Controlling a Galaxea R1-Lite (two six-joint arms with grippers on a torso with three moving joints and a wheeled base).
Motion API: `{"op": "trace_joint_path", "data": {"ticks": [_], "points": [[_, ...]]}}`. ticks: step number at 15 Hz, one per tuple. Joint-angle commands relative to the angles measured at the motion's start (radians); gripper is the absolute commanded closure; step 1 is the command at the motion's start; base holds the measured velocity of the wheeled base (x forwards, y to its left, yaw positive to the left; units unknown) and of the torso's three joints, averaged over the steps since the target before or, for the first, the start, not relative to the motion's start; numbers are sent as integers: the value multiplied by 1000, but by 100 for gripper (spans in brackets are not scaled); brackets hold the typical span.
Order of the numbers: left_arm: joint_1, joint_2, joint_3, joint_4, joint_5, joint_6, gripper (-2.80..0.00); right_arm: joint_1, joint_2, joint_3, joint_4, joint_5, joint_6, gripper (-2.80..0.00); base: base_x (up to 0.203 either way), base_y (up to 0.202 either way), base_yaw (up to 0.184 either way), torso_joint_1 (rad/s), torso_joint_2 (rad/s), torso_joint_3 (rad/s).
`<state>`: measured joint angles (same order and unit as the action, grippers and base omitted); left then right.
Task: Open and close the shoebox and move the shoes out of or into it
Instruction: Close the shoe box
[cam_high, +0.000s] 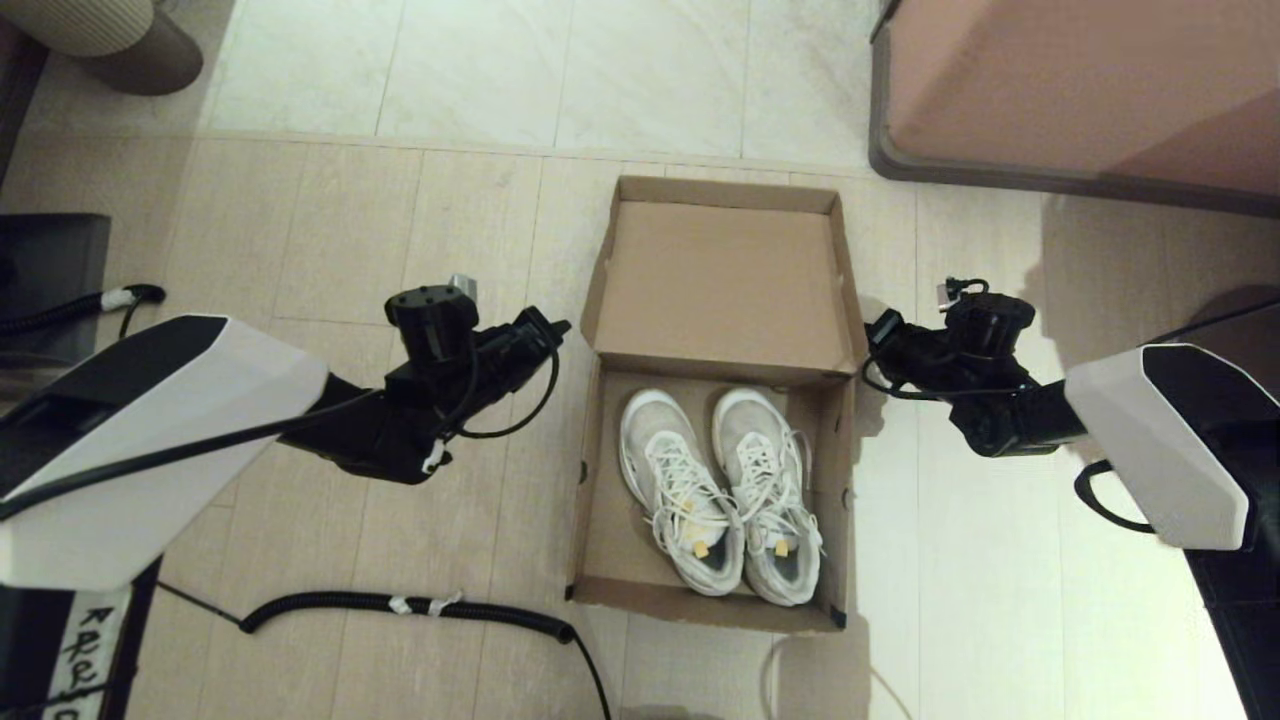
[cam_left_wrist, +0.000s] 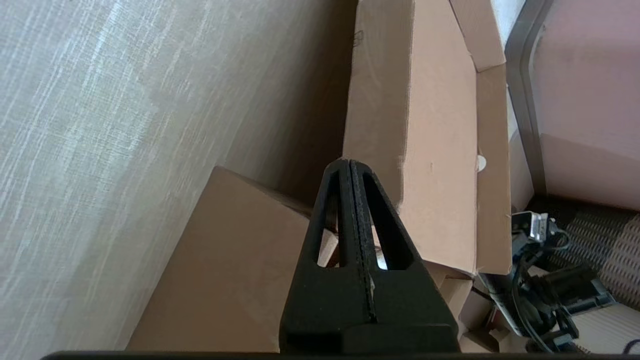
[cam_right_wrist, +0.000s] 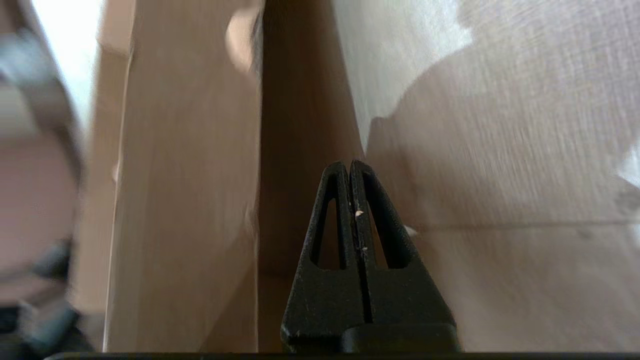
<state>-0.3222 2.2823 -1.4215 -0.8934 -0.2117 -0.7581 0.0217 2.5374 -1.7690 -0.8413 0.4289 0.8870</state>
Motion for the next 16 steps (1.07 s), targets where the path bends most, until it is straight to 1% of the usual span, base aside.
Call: {"op": "trace_joint_path", "data": {"ticks": [1, 4, 7, 8, 10, 11, 13, 15, 16], "points": [[-7, 0, -2, -6, -2, -4, 0, 8, 40, -62, -5, 6, 78, 0, 0, 0, 0, 0, 0, 0], [-17, 8, -4, -5, -2, -4, 0, 12, 79, -141, 5, 32, 213, 0, 0, 0, 0, 0, 0, 0], [-18, 23, -22, -5, -3, -4, 0, 9, 89, -173, 0, 121, 359, 0, 0, 0, 0, 0, 0, 0], [-18, 28, -37, -2, -3, -4, 0, 1, 95, -177, -2, 168, 402, 0, 0, 0, 0, 0, 0, 0], [-22, 39, -55, 2, -3, -4, 0, -20, 111, -180, -7, 255, 453, 0, 0, 0, 0, 0, 0, 0], [-26, 45, -58, 2, -3, -4, 0, -28, 119, -181, -26, 272, 482, 0, 0, 0, 0, 0, 0, 0], [-29, 54, -61, 2, -3, -4, 0, -48, 143, -185, -116, 329, 596, 0, 0, 0, 0, 0, 0, 0], [-31, 63, -69, 2, -3, -4, 0, -64, 173, -194, -249, 384, 751, 0, 0, 0, 0, 0, 0, 0], [-31, 66, -70, 2, -5, -3, 0, -66, 180, -196, -286, 418, 784, 0, 0, 0, 0, 0, 0, 0]]}}
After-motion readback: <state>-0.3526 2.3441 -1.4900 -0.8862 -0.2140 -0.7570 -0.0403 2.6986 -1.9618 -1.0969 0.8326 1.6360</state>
